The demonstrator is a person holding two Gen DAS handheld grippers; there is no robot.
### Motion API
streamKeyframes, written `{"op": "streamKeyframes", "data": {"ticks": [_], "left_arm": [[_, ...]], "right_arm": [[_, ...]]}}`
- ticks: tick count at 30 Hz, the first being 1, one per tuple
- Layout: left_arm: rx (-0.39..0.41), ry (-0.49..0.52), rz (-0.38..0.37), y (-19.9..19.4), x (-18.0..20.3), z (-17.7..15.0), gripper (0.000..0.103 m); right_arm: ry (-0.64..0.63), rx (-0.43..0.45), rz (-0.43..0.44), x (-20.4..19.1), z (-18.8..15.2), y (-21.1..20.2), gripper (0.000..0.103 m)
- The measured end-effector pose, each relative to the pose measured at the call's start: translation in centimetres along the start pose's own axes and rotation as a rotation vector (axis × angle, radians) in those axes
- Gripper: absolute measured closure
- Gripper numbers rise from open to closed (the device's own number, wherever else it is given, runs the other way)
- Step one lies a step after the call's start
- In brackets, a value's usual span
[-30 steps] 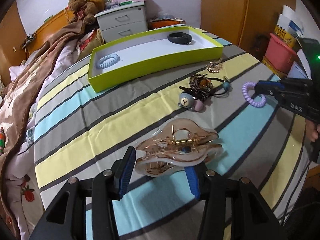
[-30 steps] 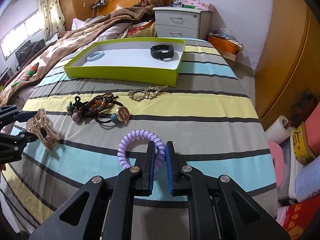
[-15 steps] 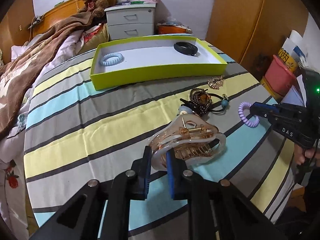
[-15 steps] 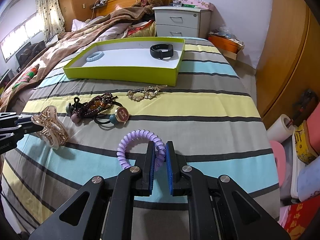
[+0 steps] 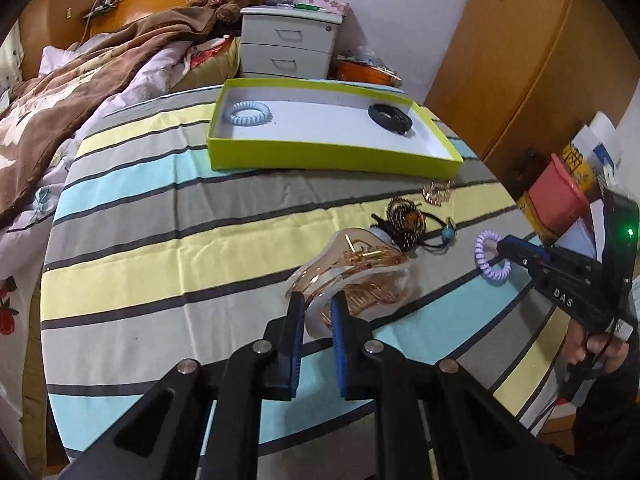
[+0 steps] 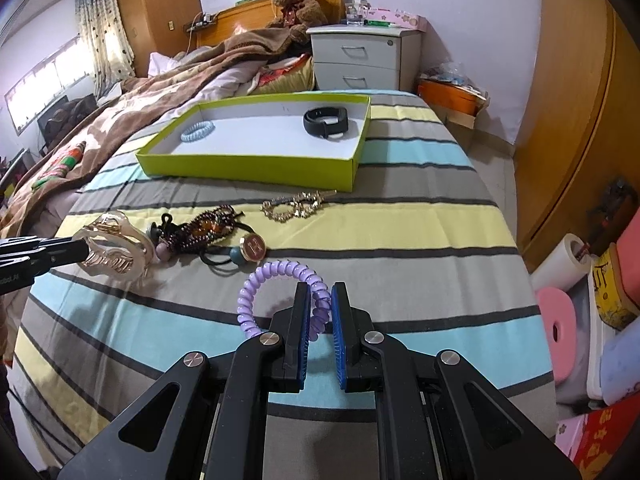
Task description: Organize jewelry
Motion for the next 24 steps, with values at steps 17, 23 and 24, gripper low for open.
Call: {"op": "streamKeyframes", "data": {"ticks": [17,23,24], "left_arm": [[0.082,-0.059,-0.072,-2.6,-0.2,2.1,0.092],[0.117,-0.081,-0.092,-3.8,-0.8,2.9,0.094],[0.119,-0.085,-0.092,-3.9,-0.9,3.1,0.094]], "right_arm": [[0.000,0.070,0.020,-0.3,2.1,-2.4,0.092],[-0.003,0.086,0.021,-0.5,2.8,-2.8,0.092],[-0.002,0.088,0.022,-0.5,2.9,-2.8,0.092]]}}
Point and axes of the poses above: each gripper's, at about its wrist camera, not at the fingertips, and y roughly the way its jaws point, x to its right, z to its top, the point moved 10 cm from there along y, roughly the way its jaws point, and after that the axes turned 13 degrees about -x, right-handed, at the moved point
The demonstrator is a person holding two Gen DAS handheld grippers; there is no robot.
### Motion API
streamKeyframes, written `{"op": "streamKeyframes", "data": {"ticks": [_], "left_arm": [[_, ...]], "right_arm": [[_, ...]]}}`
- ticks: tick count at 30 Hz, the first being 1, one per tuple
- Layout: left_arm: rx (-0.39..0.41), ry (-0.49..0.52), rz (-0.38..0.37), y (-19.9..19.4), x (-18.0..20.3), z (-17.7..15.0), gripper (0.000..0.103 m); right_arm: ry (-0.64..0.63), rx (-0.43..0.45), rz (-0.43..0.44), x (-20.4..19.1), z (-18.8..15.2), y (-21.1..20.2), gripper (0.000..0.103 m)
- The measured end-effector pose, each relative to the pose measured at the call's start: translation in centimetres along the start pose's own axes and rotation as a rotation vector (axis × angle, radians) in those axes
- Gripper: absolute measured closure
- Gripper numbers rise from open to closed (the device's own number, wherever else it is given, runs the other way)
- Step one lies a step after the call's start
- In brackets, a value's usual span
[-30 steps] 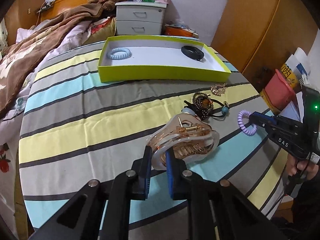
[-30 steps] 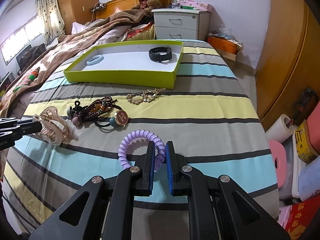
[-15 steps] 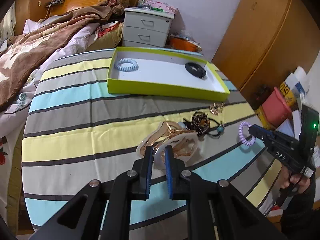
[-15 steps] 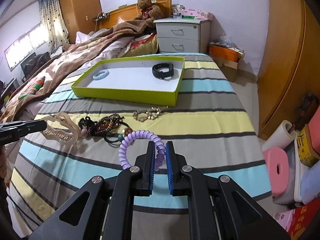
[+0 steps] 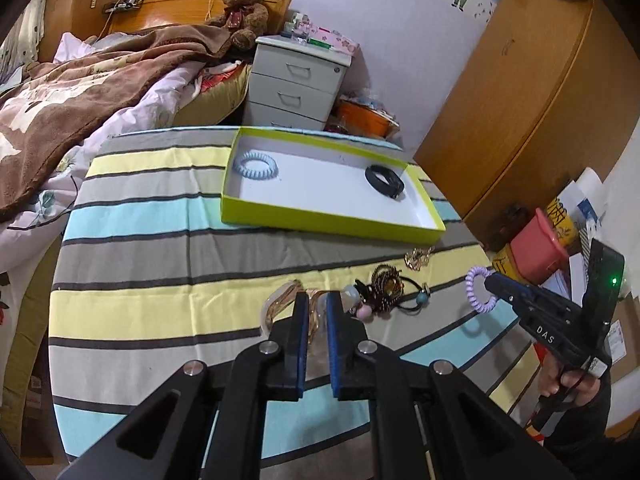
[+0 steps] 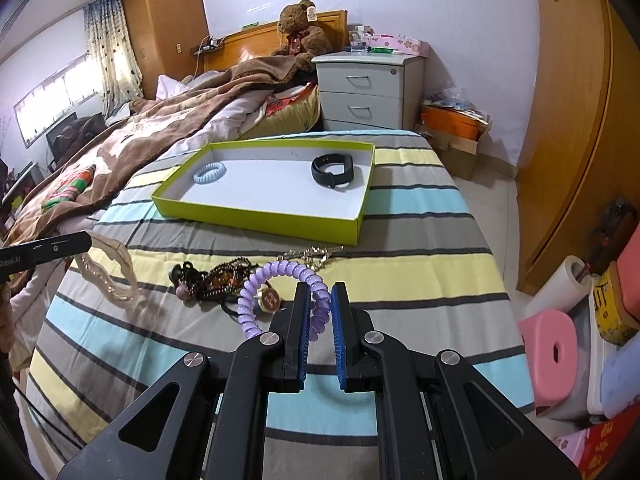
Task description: Organize jewelry
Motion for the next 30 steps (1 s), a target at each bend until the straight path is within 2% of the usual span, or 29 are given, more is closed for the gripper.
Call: {"op": "streamKeyframes", "data": {"ticks": [11,16,19,20,21,23,25,27,29,30], "left_arm": [[0.061,-0.003,-0.006,-1.8,-0.3,2.0,0.097],[0.035,-0.009,0.038,-0.8,-1.3,1.9,0.097],[0.026,-0.048,0.028,0.1,-2.2,1.6,0.094],[0.026,-0.050,0.028,0.4,-2.3,1.4,0.087],[0.020,-0.053,0.027,0.7,-2.4,1.3,0.072],[-0.002,-0.046,0.024,1.5,-2.2,1.1,0.055],[-0.010,-0.053,0.015,2.4,-2.1,1.2,0.055],[-0.013,-0.073,-0.025,2.8,-1.6,1.5,0.054],[-0.015,-0.067,-0.066,3.2,-0.6,1.7,0.047],[-0.022,-0.062,-0.060,3.6,-0.3,1.7,0.046]], "right_arm": [[-0.010,0.026,0.000,-0.5,1.4,-0.4,0.092],[-0.010,0.024,0.002,-0.6,1.4,-0.4,0.092],[-0.011,0.018,-0.001,-0.7,1.4,-0.3,0.092],[-0.010,0.017,-0.001,-0.6,1.3,-0.3,0.092],[-0.009,0.016,-0.002,-0.6,1.3,-0.2,0.092],[-0.005,0.016,-0.005,-0.5,1.3,-0.1,0.092],[-0.002,0.013,-0.006,-0.5,1.2,0.0,0.092],[-0.003,0.010,-0.007,-0.4,1.1,0.2,0.092],[-0.003,0.008,-0.009,-0.4,1.1,0.3,0.092],[-0.002,0.007,-0.009,-0.4,1.1,0.4,0.092]]}}
Point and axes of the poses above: each gripper's, at about its wrist camera, not at the fingertips, and y roughly the way its jaws point, x to its right, z to its top, the point moved 10 cm from there along y, roughly the way its jaws point, and after that the axes turned 13 degrees about -x, right-handed, at the moved point
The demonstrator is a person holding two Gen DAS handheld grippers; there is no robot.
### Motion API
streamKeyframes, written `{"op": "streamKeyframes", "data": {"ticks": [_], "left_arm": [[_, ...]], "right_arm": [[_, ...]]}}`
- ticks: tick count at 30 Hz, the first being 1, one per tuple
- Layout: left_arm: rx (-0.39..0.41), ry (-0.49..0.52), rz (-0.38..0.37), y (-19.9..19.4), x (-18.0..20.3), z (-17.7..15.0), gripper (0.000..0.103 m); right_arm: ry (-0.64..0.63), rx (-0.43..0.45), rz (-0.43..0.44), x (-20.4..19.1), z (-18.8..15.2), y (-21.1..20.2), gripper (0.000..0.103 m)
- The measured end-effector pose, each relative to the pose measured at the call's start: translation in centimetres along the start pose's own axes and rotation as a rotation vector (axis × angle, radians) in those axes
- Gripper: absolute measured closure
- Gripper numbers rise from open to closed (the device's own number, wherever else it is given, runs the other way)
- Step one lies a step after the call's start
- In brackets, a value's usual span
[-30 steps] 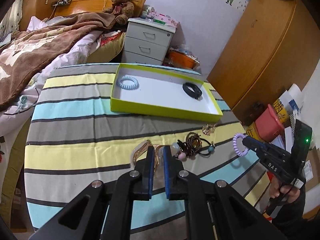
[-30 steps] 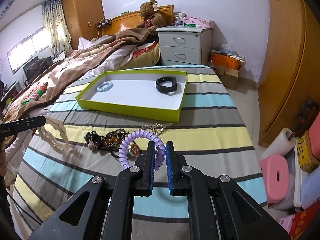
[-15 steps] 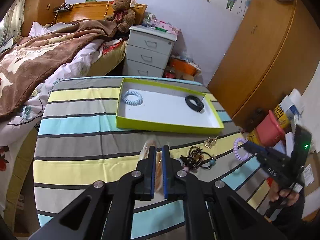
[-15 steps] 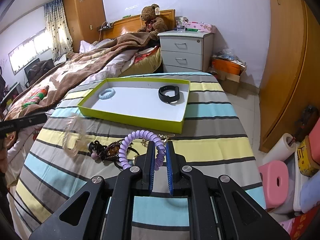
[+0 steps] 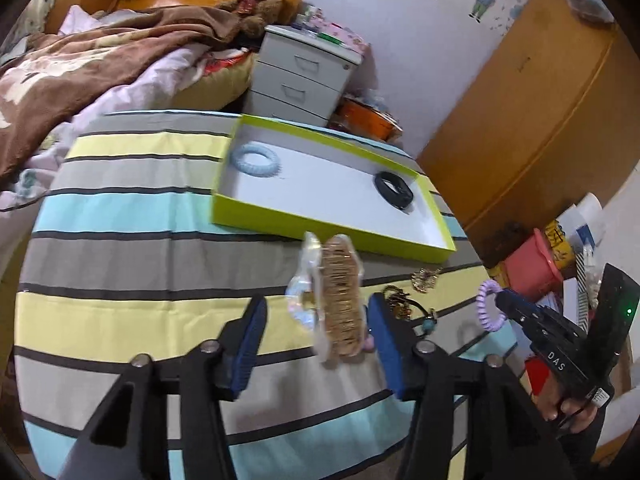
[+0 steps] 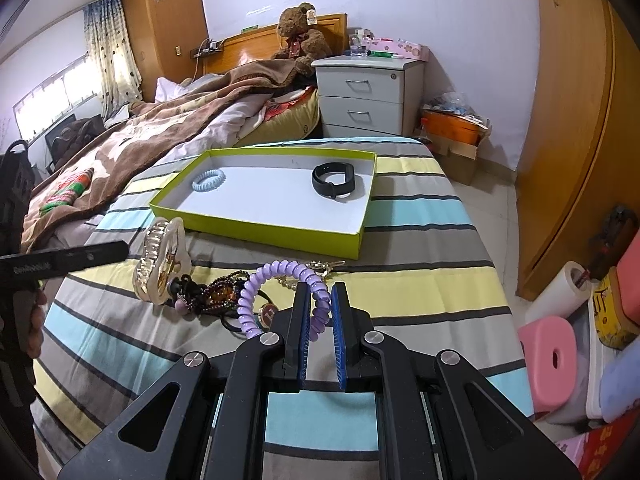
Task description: Organize jewelry
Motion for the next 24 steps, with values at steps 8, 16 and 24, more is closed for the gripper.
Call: {"op": "streamKeyframes", "data": {"ticks": [8,16,24], "left_arm": [[-0.044,0.011,0.142,2.5,1.2,0.3,0.045],[-0.086,-0.018,0.211,4.6,0.4,0.8,0.045],[-0.092,0.006,0.228,5.1,1.0,0.8,0.067]], "right_arm": [[-0.004,-0.012,0.004,-0.1,-0.3,0.7,0.092],[-0.007,-0.014,0.009,-0.3,0.0,1.1,0.092],[-0.004,-0.011,0.007,-0.1,0.2,1.1,0.092]]}}
Point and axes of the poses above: each gripper's, at about its wrist camera, not at the fingertips, and y roughly the way its jaws point, x to its right, z to its top, the point moved 10 cm from there along y, roughly the way its jaws point, and after that the axes turned 13 degrees about -x, right-handed, at the moved point
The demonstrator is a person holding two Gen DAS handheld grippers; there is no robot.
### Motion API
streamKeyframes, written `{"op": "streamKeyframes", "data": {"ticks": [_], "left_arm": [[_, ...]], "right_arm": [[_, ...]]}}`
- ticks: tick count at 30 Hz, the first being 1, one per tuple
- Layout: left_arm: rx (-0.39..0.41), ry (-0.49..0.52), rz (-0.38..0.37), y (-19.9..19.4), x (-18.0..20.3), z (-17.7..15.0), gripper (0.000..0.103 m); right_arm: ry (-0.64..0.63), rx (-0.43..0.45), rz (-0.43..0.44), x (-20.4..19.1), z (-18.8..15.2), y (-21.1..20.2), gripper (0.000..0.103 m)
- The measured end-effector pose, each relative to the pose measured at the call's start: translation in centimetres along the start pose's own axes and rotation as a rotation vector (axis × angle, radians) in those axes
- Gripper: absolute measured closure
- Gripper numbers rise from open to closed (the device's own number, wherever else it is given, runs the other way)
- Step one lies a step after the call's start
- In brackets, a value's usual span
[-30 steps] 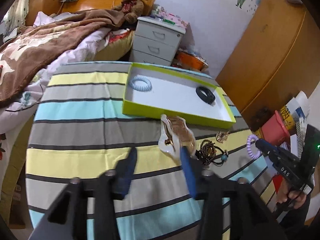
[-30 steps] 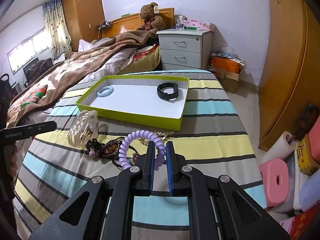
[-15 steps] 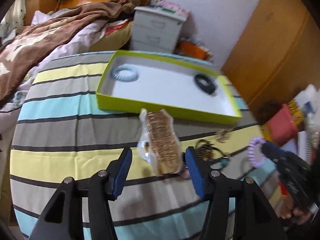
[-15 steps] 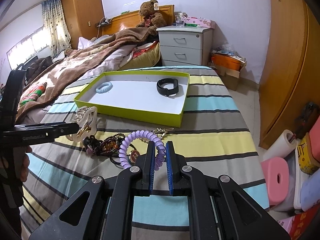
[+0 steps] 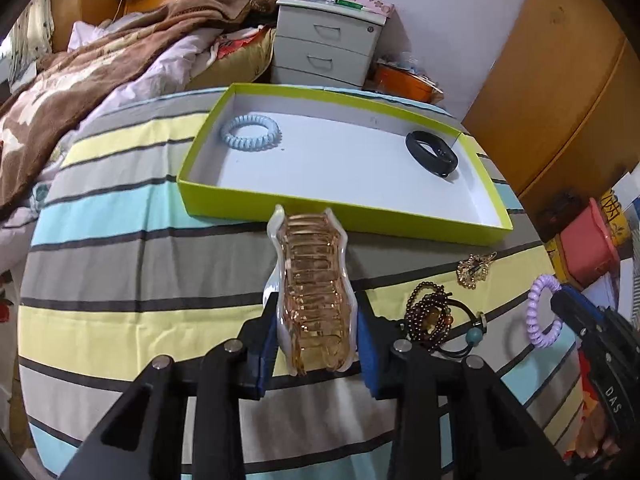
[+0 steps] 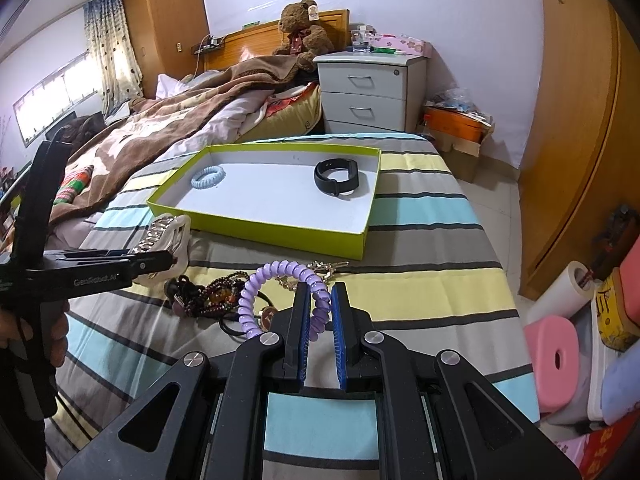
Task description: Organize jewelry
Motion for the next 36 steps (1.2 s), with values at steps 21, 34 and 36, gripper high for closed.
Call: {"op": "streamKeyframes", "data": {"ticks": [21,34,36], "left_arm": [[0.111,-0.029,-0.027,-5.2,-2.9,3.0,0.067],[0.117,-0.040,-0.081,-4.2,-3.1,8.5,0.067],[0.109,-0.041,-0.093,-3.7,-3.0,9.1,0.067]], "right_arm": [[-0.050,0.042,-0.010,-1.6,5.9,-0.2,0.092],[-0.051,0.001,-0.006,-1.9,11.3,4.0,0.092],[-0.046,-0.005,-0.006,-1.8,11.8,4.4,0.092]]}}
Point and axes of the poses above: each gripper's, at about its wrist camera, not at the fingertips, and y roughly the way its jaws point, x to its right, z to its top, the point moved 10 cm from there along y, roughly the way its jaws point, and after that the axes turned 13 degrees about -x, right-handed, at the moved point
